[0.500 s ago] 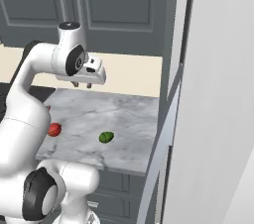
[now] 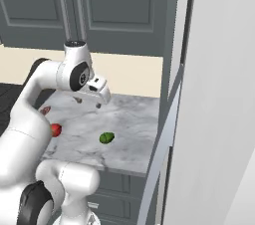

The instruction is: Place the onion and avocado inside the fridge drawer. Close the drawer after placing the vegetables.

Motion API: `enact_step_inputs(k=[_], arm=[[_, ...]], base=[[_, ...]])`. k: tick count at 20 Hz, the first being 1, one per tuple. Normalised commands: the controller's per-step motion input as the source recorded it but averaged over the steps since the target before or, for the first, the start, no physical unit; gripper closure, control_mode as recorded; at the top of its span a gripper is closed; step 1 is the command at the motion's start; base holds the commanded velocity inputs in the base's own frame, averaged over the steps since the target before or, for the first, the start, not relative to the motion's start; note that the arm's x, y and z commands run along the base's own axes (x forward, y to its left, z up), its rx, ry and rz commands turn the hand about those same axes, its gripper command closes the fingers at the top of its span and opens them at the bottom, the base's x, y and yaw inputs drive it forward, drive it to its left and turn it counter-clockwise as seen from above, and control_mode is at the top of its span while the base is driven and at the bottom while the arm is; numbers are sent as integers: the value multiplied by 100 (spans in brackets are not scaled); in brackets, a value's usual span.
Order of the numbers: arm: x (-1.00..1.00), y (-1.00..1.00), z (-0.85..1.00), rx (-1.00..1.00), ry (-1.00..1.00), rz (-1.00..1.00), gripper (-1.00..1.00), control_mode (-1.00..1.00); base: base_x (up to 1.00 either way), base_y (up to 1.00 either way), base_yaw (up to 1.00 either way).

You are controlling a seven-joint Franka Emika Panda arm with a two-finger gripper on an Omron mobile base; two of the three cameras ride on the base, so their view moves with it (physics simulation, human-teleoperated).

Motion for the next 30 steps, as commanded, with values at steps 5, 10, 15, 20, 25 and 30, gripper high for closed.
enact_step_inputs(k=[5,10,15,20,25,30], arm=[[16,-30,-85,1,50,-33,-100,-100],[61,-23,-62,1,31,-16,-100,-100],[20,-3,-56,0,1,-6,-100,-100],[0,1,-63,0,-6,0,-100,-100],[17,0,-34,1,0,0,-100,-100],[25,0,-22,2,0,0,-100,-100]], base=[[0,0,0],[0,0,0],[0,0,0],[0,0,0],[0,0,0],[0,0,0]])
